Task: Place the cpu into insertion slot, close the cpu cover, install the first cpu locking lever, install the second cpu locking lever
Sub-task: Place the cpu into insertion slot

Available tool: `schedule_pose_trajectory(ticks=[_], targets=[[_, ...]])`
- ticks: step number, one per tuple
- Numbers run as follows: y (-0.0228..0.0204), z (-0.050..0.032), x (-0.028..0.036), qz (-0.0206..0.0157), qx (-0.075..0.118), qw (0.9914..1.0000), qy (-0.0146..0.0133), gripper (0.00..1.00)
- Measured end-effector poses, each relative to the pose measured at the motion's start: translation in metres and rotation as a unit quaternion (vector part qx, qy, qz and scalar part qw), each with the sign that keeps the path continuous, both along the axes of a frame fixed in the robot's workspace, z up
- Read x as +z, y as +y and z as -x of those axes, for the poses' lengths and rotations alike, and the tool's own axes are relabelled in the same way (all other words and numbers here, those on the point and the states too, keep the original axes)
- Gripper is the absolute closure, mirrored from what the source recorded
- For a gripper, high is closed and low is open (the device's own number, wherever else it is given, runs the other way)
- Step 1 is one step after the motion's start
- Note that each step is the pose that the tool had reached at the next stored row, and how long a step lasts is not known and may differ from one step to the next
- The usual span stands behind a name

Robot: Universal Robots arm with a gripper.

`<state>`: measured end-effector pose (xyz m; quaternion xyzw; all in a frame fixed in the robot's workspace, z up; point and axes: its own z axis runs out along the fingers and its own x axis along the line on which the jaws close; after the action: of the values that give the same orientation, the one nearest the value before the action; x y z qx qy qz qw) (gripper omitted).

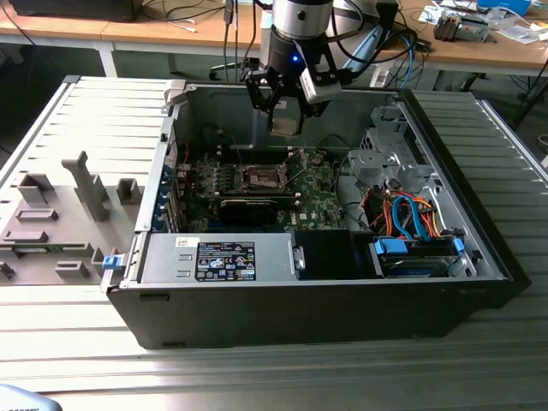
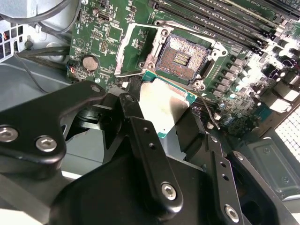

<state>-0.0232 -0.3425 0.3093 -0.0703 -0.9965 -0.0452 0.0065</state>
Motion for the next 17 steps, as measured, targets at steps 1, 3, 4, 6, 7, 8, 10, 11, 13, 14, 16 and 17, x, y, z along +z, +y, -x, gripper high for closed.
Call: schedule_pose_trajectory(ticks=[1,3,4,6,7,8,10,11,13,14,16,17], targets=[[0.0000,0.0000,0.0000,0.0000,-0.001,1.00000,0.0000,0.45],[0.0000,0.0000,0.0000,0.0000,-0.002,1.00000,0.0000,0.45],[0.0000,0.0000,0.0000,0.0000,-0.002,1.00000,0.0000,0.45],[0.0000,0.0000,-0.0001,0.0000,-0.004,0.99999,0.0000,0.45],[0.0000,0.0000,-0.0001,0.0000,-0.004,0.99999,0.0000,0.45],[0.0000,0.0000,-0.0001,0.0000,-0.005,0.99999,0.0000,0.45],[0.0000,0.0000,-0.0001,0.0000,-0.006,0.99998,0.0000,0.45],[0.0000,0.0000,-0.0002,0.0000,-0.007,0.99998,0.0000,0.45],[0.0000,0.0000,-0.0002,0.0000,-0.008,0.99997,0.0000,0.45],[0.0000,0.0000,-0.0002,0.0000,-0.008,0.99997,0.0000,0.45],[0.0000,0.0000,-0.0003,0.0000,-0.009,0.99996,0.0000,0.45],[0.0000,0.0000,-0.0003,0.0000,-0.010,0.99995,0.0000,0.45]])
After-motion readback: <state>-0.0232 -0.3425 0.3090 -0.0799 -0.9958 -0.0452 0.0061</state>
